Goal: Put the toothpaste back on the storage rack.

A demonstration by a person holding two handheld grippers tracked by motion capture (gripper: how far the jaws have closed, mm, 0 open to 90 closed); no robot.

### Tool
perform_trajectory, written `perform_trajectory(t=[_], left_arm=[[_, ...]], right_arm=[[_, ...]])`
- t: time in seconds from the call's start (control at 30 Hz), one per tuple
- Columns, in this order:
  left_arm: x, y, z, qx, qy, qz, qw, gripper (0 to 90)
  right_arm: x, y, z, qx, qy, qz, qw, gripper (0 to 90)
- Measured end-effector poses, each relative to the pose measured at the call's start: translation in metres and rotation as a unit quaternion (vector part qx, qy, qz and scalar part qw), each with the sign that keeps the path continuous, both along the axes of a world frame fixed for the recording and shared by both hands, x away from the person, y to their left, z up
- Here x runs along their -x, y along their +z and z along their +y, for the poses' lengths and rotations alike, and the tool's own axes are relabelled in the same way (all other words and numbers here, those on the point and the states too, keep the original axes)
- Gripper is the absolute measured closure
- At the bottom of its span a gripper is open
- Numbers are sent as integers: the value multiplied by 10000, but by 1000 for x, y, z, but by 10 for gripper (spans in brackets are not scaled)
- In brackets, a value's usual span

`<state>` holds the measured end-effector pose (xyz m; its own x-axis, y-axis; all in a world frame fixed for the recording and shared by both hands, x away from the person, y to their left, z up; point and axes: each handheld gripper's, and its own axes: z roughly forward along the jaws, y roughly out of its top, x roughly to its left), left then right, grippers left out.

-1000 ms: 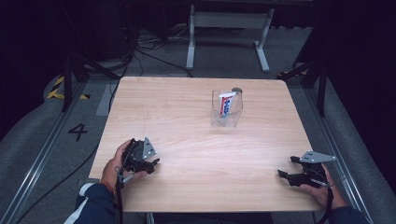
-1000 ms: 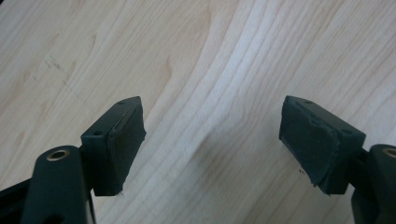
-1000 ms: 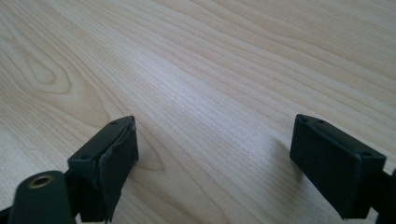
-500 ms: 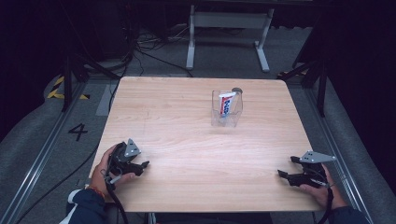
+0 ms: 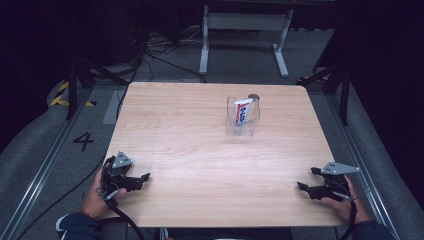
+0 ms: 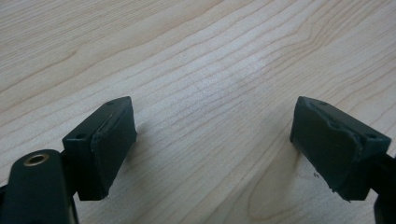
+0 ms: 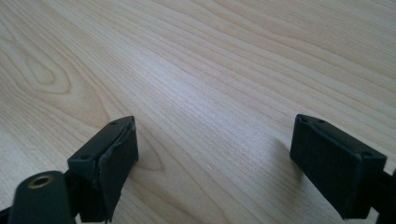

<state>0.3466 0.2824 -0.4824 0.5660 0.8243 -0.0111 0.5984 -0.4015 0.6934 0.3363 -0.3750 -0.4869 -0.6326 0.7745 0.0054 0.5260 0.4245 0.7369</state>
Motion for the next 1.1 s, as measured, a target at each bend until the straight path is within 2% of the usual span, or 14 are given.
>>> perform_trajectory(t=[0.17, 0.97, 1.1], left_arm=[[0, 0, -2, -23, 73, -27, 10000, 142], [-1, 0, -2, -86, 96, -3, 9999, 123], [-2, 0, -3, -48, 155, 14, 9999, 109]], right_arm=[[0, 0, 0, 1, 10, -1, 10000, 154], [0, 0, 0, 1, 13, -2, 10000, 154], [0, 0, 0, 1, 15, -2, 10000, 154]])
